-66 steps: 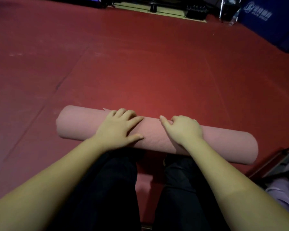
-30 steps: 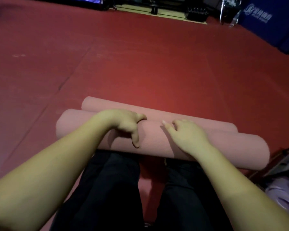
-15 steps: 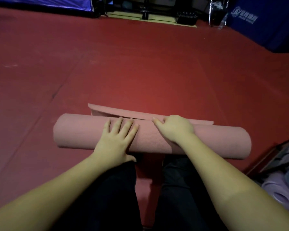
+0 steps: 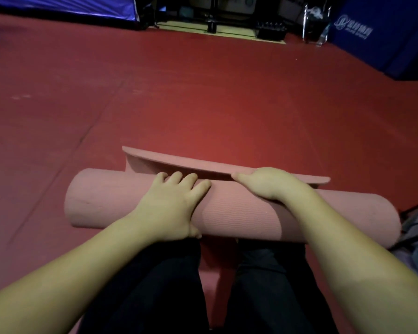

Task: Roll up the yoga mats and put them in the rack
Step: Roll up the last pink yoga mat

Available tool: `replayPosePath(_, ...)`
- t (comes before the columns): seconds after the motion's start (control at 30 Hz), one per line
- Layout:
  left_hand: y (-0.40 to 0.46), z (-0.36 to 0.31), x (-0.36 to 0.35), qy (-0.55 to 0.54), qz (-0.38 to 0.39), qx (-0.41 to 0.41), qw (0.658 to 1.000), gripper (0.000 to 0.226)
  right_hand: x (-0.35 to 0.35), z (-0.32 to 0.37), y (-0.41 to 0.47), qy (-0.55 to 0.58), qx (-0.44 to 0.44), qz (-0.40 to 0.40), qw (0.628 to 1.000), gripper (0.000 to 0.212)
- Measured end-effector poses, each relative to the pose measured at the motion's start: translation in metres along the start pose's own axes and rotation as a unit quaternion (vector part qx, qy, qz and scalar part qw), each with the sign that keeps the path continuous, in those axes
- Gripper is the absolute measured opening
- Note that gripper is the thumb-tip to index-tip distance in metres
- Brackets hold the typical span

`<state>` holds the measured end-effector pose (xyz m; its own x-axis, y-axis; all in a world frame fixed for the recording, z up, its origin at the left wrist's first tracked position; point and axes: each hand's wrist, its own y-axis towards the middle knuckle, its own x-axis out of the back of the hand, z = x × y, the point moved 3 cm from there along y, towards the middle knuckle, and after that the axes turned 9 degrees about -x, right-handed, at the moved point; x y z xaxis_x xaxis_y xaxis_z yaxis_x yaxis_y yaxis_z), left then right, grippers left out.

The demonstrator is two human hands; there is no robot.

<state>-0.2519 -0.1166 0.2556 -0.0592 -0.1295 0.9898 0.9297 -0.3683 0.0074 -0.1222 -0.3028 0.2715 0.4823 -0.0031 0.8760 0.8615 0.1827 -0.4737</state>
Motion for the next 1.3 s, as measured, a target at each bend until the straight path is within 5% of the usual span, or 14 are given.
replayPosePath(0.17, 0.001, -0.001, -0.01, -0.056, 0.062, -0.002, 0.996, 0.116, -0.015, 0.004, 0.006, 0.006, 0.011, 0.05, 0.999, 0.065)
replayPosePath(0.33, 0.016, 0.014, -0.01, -0.116, 0.101, 0.0, 0.988, 0.118, -0.001, 0.004, 0.031, 0.007, 0.03, -0.161, 0.987, 0.023)
replayPosePath(0.4, 0.02, 0.017, -0.01, -0.135, 0.117, 0.0, 0.984, 0.118, 0.004, 0.002, 0.041, 0.006, 0.026, -0.18, 0.983, 0.031)
replayPosePath(0.53, 0.026, 0.02, -0.008, -0.165, 0.128, -0.001, 0.978, 0.115, 0.0, 0.004, 0.061, -0.096, 0.035, -0.096, 0.99, 0.075)
replayPosePath(0.6, 0.027, 0.022, -0.01, -0.167, 0.125, 0.0, 0.978, 0.113, -0.003, 0.008, 0.069, -0.154, 0.038, -0.073, 0.985, 0.077)
replayPosePath(0.77, 0.023, 0.024, -0.012, -0.146, 0.049, -0.03, 0.988, 0.105, 0.016, 0.016, 0.082, -0.102, 0.066, -0.13, 0.984, 0.035)
replayPosePath(0.9, 0.02, 0.03, -0.019, -0.191, -0.006, -0.019, 0.981, 0.084, 0.04, 0.013, 0.086, -0.034, 0.072, -0.198, 0.977, 0.031)
replayPosePath(1.03, 0.022, 0.034, -0.028, -0.102, 0.007, 0.02, 0.995, 0.088, 0.054, 0.012, 0.083, -0.024, 0.078, -0.224, 0.971, 0.031)
replayPosePath(1.3, 0.034, 0.029, -0.042, -0.004, -0.175, 0.072, 0.982, 0.061, 0.067, 0.017, 0.066, -0.047, 0.078, -0.225, 0.97, 0.032)
